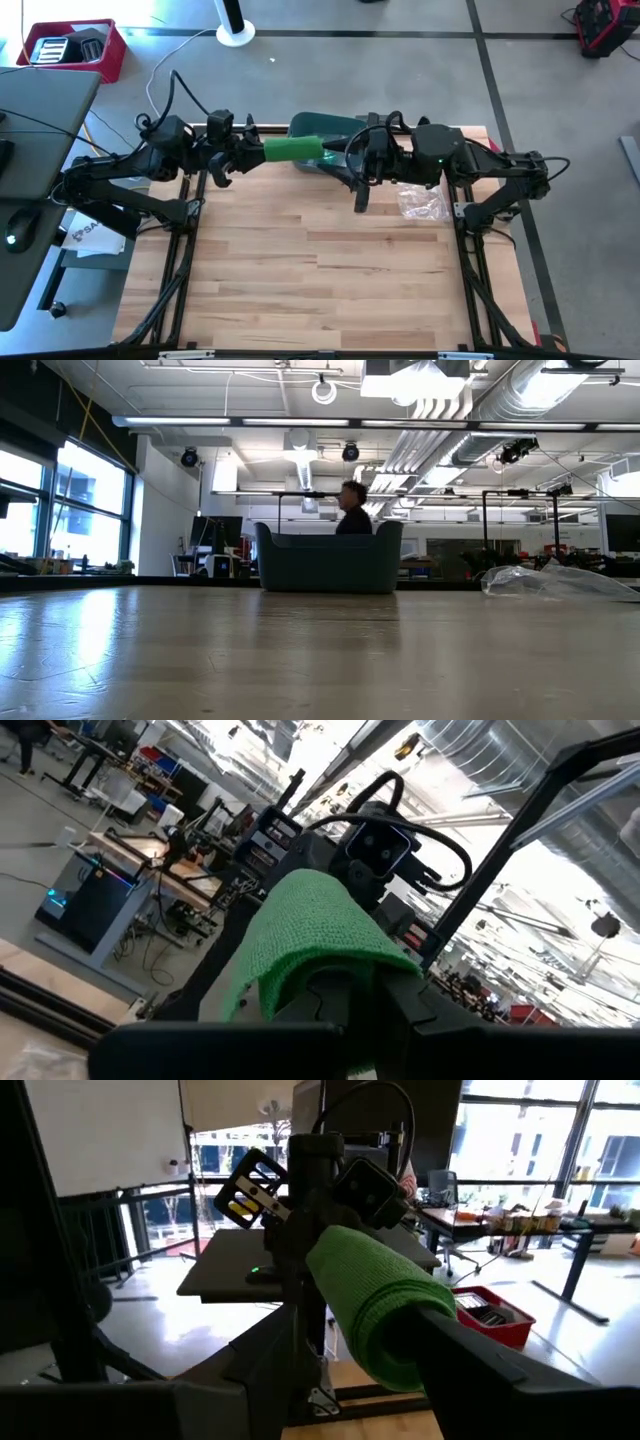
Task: Roll bandage
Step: Roll the green bandage
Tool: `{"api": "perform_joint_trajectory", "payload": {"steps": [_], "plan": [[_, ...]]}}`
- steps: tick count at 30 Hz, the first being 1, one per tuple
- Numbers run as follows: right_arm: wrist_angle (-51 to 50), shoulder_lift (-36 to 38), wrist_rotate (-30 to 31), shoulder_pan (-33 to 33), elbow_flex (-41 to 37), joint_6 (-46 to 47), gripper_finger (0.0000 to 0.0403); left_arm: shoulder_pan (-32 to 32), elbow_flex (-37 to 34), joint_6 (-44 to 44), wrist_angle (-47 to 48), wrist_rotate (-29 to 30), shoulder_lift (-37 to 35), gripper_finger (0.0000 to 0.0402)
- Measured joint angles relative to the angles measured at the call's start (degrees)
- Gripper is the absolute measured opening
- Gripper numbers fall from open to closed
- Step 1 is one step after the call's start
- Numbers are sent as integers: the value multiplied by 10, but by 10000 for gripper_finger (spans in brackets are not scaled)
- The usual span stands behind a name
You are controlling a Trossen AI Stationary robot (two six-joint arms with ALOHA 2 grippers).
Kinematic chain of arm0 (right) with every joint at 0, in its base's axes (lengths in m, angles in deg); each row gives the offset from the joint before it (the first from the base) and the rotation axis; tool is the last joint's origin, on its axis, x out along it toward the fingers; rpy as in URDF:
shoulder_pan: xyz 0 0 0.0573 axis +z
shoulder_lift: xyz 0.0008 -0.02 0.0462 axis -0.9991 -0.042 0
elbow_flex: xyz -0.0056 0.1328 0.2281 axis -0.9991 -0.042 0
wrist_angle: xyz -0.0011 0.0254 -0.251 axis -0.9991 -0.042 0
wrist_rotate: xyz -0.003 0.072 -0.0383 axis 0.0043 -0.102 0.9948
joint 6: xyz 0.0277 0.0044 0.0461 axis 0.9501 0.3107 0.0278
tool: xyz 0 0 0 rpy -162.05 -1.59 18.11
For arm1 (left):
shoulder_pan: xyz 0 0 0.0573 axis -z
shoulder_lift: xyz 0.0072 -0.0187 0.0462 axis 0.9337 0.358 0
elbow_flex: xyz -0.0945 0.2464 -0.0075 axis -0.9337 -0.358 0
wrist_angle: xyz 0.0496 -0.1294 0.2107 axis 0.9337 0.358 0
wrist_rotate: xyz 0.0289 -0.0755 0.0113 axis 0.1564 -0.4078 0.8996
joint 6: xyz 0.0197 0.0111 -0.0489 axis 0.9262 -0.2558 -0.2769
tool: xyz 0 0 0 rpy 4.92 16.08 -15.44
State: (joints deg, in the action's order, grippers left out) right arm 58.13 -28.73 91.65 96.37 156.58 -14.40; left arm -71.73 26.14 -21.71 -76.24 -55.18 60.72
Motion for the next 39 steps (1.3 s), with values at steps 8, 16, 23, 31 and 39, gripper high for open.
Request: {"api": "perform_joint_trajectory", "payload": {"steps": [8, 16, 23, 31, 39], "plan": [[-3, 4, 20, 3, -1, 35, 188, 0, 0, 9, 0, -5, 0, 8], [-1, 12, 15, 20, -1, 52, 188, 0, 0, 11, -1, -19, 0, 8], [0, 3, 10, 30, -1, 62, 188, 0, 0, 12, -1, -20, 0, 8], [1, -8, 10, 27, -1, 72, 188, 0, -1, 11, -2, -28, -1, 8], [1, -11, 4, 22, -1, 79, 161, 0, -1, 10, -1, -35, 0, 8]]}}
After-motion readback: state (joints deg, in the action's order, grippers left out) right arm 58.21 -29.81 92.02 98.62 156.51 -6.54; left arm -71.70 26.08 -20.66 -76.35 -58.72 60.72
